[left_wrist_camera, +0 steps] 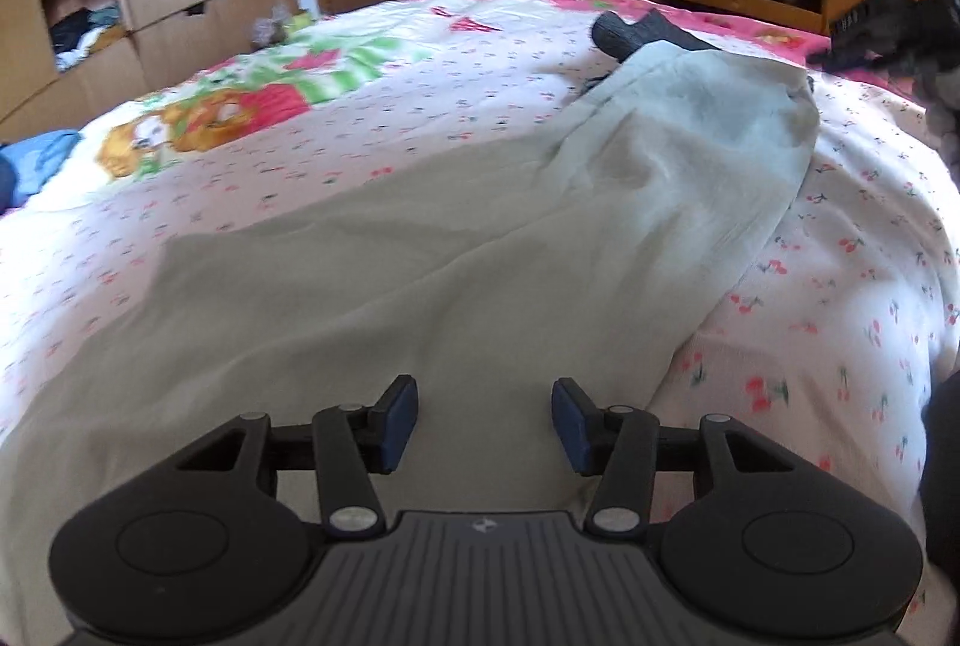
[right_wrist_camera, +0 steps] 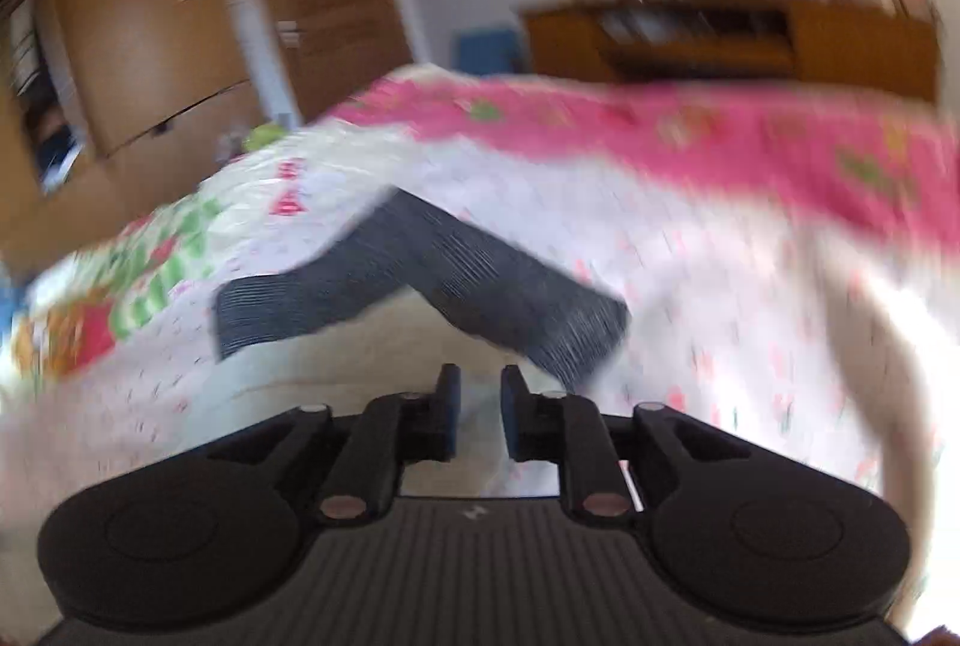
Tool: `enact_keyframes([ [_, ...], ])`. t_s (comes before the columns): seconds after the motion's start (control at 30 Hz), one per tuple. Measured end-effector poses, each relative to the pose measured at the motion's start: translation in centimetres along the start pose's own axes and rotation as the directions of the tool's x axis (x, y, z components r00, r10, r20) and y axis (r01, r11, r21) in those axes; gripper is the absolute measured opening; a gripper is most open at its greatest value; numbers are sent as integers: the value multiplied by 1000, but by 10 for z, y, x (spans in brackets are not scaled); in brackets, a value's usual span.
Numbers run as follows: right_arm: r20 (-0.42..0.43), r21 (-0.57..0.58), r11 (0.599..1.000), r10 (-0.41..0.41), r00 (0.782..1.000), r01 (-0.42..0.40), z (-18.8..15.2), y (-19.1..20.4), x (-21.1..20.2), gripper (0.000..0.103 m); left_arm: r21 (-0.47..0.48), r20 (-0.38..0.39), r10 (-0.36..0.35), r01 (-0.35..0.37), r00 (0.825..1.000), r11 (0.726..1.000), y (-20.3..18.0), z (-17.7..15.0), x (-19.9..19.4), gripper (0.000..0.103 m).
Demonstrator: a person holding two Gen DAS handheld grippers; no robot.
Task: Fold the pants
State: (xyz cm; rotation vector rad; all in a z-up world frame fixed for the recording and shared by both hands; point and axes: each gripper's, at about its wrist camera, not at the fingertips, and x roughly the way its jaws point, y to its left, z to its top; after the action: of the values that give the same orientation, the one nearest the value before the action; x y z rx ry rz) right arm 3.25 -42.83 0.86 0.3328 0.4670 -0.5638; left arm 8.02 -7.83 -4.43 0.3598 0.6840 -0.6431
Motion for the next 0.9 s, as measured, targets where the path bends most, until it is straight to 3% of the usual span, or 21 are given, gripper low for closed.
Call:
enact_keyframes([
  [0.07,31,-125,991,53,998,-49,4,26,-8,47,-18,0,9,-9,1000,1000,2,-7,-8,64],
  [0.23,-24,-198,965,170,985,-171,0,85,-7,47,-69,13,33,-32,999,997,8,-15,-14,66],
  [0.3,-97,-198,956,199,975,-215,-8,103,2,47,-99,-2,31,-31,1000,995,14,-16,-11,66],
  [0.4,-254,-151,971,145,956,-187,-21,111,29,45,-145,-32,-1,-4,1000,989,24,-19,-8,68],
  [0.43,-287,-161,976,95,953,-146,-24,112,39,41,-150,-28,-1,-4,1000,989,25,-21,-9,69],
  [0.47,-304,-168,978,64,951,-119,-24,111,45,30,-153,-28,1,-5,1000,988,26,-22,-10,69],
  [0.53,-305,-158,981,56,951,-108,-18,108,44,26,-154,-16,2,-5,1000,988,27,-25,-13,69],
  [0.6,-265,-184,979,33,964,-84,-8,104,32,35,-142,3,2,-2,1000,990,25,-27,-15,69],
  [0.73,-170,-290,957,-29,985,-22,15,84,21,40,-155,51,-22,29,998,988,26,-17,-18,69],
  [0.8,-179,-343,938,-14,984,-49,23,72,25,47,-157,73,-29,40,997,987,26,-9,-19,69],
  [0.9,-200,-429,896,30,979,-115,29,62,31,49,-140,90,-31,44,995,989,23,6,-14,69],
])
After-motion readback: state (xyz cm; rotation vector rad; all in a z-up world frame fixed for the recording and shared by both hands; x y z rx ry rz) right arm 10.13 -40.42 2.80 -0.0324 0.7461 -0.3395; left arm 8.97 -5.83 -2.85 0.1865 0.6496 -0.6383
